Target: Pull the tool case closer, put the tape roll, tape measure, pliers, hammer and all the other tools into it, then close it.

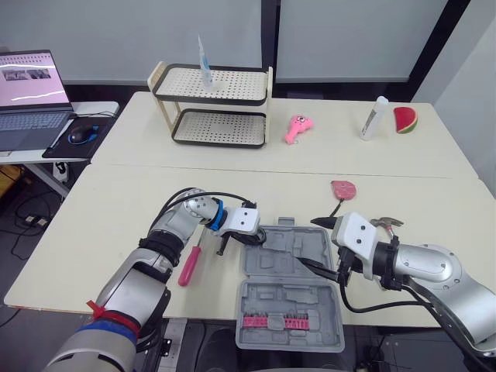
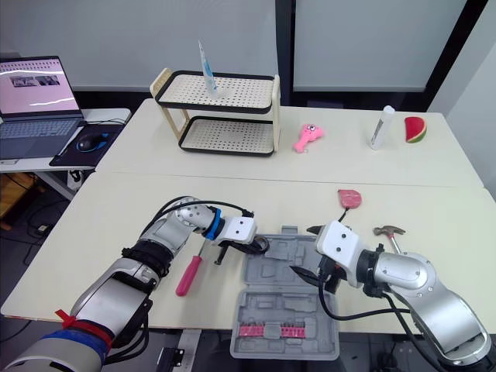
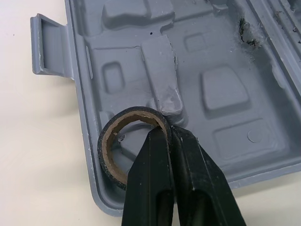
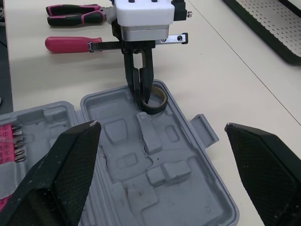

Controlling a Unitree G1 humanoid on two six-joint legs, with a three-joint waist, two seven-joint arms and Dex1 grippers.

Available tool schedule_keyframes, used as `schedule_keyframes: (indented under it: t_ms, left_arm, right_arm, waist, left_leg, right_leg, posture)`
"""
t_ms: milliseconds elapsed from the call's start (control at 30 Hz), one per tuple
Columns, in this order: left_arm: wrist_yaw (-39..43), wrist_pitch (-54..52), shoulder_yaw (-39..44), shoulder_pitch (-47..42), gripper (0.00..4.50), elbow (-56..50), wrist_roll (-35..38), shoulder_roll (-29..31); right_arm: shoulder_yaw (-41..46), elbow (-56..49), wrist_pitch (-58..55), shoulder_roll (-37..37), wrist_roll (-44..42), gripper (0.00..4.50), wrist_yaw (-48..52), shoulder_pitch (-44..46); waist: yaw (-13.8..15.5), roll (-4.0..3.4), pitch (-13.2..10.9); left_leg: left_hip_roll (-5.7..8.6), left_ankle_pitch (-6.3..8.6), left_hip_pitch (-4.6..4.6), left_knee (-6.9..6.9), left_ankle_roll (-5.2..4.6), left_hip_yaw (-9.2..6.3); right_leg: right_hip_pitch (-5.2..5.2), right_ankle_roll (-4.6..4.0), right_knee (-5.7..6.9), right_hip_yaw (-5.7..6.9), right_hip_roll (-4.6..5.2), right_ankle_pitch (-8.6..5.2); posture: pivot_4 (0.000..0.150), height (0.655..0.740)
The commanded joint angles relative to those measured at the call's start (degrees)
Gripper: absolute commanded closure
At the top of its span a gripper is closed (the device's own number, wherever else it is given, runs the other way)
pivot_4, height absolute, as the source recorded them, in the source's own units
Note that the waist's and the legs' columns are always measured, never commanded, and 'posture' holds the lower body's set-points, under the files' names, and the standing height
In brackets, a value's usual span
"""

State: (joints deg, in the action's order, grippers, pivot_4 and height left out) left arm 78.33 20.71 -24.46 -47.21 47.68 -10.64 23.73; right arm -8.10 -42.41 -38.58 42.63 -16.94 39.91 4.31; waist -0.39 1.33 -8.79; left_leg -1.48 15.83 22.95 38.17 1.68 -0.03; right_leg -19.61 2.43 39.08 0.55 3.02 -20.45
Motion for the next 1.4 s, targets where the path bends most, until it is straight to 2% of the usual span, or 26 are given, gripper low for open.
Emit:
schedule_keyframes:
  t_ms: [33,67,433,567,867,1067,1400]
  left_arm:
    - [0.07,0.6,0.09,-1.02,3.83,-0.53,0.0,-0.3]
    - [-0.18,0.83,0.24,-1.21,3.58,-0.43,0.04,-0.32]
    - [2.54,-0.38,1.81,-0.82,3.58,-4.68,2.5,2.55]
    - [2.89,-3.26,4.3,0.85,3.58,-7.98,6.13,3.88]
    - [-4.97,-4.19,10.46,10.0,3.58,-12.81,12.69,0.06]
    - [-9.01,-3.24,9.66,12.04,3.58,-10.85,11.1,-1.58]
    - [-13.4,0.53,6.98,11.05,3.58,-0.64,5.62,-2.54]
  right_arm:
    - [0.6,-0.87,1.84,-0.02,0.23,0.0,0.05,-0.47]
    - [0.42,-0.63,2.16,-0.09,0.33,0.0,0.08,-0.49]
    - [-0.93,2.41,4.81,-0.4,0.7,0.0,1.36,1.27]
    - [-1.26,3.44,5.59,-0.65,0.78,0.0,1.72,2.08]
    - [-1.16,3.77,6.82,-0.27,1.99,0.0,1.56,1.08]
    - [-0.66,3.58,6.69,0.1,2.07,0.0,1.94,0.76]
    - [-0.07,2.63,5.43,0.63,1.5,0.0,2.32,1.17]
  waist:
    - [0.01,0.0,0.0]
    - [0.0,0.0,0.0]
    - [-0.07,0.0,0.0]
    - [-0.06,0.0,0.0]
    - [-0.01,-0.01,0.01]
    - [0.08,-0.01,0.01]
    - [0.14,0.01,0.04]
  left_leg:
    - [0.0,0.0,0.0,0.0,0.0,0.0]
    - [0.0,0.0,0.0,0.0,0.0,0.0]
    - [-0.01,-0.01,0.0,0.0,0.02,0.0]
    - [0.0,-0.11,0.0,0.01,0.2,0.0]
    - [-0.01,-0.12,0.0,0.02,0.21,-0.02]
    - [-0.01,-0.12,0.0,0.03,0.21,-0.01]
    - [0.01,-0.11,-0.02,0.03,0.2,0.0]
  right_leg:
    - [0.0,0.0,0.0,0.0,0.0,0.0]
    - [0.0,0.0,0.0,0.0,0.0,0.0]
    - [0.0,0.0,0.0,0.0,0.0,0.0]
    - [0.01,0.0,0.0,0.0,0.0,0.0]
    - [0.02,0.0,0.0,0.0,0.03,0.0]
    - [0.02,0.0,0.02,0.0,0.04,0.0]
    - [0.04,0.0,0.02,0.01,0.03,0.0]
  posture:
    - [0.15,0.74]
    - [0.15,0.74]
    - [0.15,0.74]
    - [0.15,0.74]
    - [0.15,0.74]
    - [0.15,0.74]
    - [0.15,0.74]
